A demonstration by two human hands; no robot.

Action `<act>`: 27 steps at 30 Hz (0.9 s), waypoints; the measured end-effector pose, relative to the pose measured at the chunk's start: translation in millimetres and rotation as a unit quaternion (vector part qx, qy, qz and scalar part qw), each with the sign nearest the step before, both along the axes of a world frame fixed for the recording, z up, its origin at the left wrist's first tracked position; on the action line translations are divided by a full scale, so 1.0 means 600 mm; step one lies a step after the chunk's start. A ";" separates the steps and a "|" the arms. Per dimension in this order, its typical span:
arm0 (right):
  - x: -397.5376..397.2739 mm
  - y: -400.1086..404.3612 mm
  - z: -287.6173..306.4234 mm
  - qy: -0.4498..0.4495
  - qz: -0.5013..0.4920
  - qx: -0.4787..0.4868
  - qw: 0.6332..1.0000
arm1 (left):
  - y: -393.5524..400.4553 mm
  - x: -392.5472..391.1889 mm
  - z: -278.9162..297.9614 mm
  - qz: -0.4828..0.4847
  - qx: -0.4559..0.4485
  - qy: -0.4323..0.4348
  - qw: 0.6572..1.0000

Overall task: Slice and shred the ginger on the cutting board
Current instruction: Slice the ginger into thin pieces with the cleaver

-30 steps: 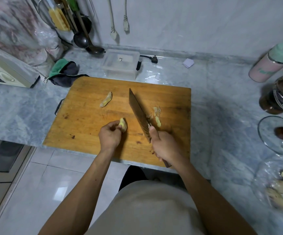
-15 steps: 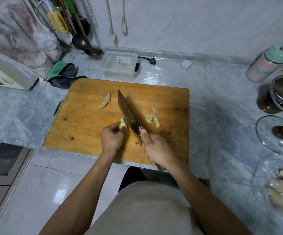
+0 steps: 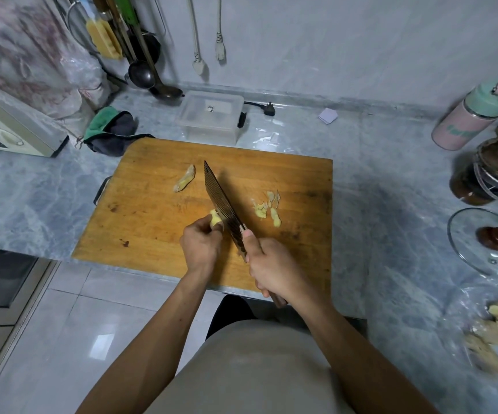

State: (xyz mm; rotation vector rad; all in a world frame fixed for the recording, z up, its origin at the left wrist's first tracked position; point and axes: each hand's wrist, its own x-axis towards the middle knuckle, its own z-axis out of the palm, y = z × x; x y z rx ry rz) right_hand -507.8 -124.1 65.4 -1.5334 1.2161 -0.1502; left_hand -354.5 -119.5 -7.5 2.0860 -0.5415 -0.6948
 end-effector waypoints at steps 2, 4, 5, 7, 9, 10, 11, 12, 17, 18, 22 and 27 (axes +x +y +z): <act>-0.003 -0.001 -0.001 -0.007 -0.009 0.008 1.000 | 0.003 0.006 0.000 0.005 -0.009 0.018 1.000; -0.007 -0.006 -0.002 -0.012 -0.022 0.015 1.000 | 0.010 0.013 0.001 0.004 -0.009 0.027 1.000; -0.010 -0.009 -0.005 -0.012 -0.027 0.016 0.999 | 0.015 0.016 0.003 -0.001 -0.003 0.018 1.000; -0.015 -0.014 -0.010 -0.009 -0.035 0.021 0.999 | 0.029 0.023 0.004 -0.005 0.011 -0.020 1.000; -0.018 -0.015 -0.015 -0.013 -0.046 0.031 0.998 | 0.042 0.027 0.005 -0.002 0.021 -0.050 0.999; -0.019 -0.015 -0.017 -0.013 -0.049 0.034 0.998 | 0.046 0.028 0.005 -0.001 0.023 -0.056 0.998; -0.019 -0.015 -0.018 -0.011 -0.050 0.036 0.998 | 0.048 0.029 0.006 0.000 0.023 -0.058 0.998; -0.019 -0.014 -0.017 -0.010 -0.050 0.039 0.998 | 0.049 0.030 0.006 0.001 0.023 -0.055 0.998; -0.012 -0.006 -0.012 -0.011 -0.033 0.034 0.999 | 0.035 0.023 0.013 0.051 0.026 -0.012 0.998; -0.009 -0.004 -0.011 -0.008 -0.027 0.029 0.999 | 0.029 0.024 0.013 0.069 0.028 0.006 0.997; 0.001 0.004 -0.009 0.016 0.003 0.005 1.000 | 0.015 0.034 0.020 0.115 0.059 0.060 0.990; 0.013 0.011 -0.007 0.038 0.037 -0.028 0.998 | 0.019 0.042 0.017 0.110 0.079 0.084 0.987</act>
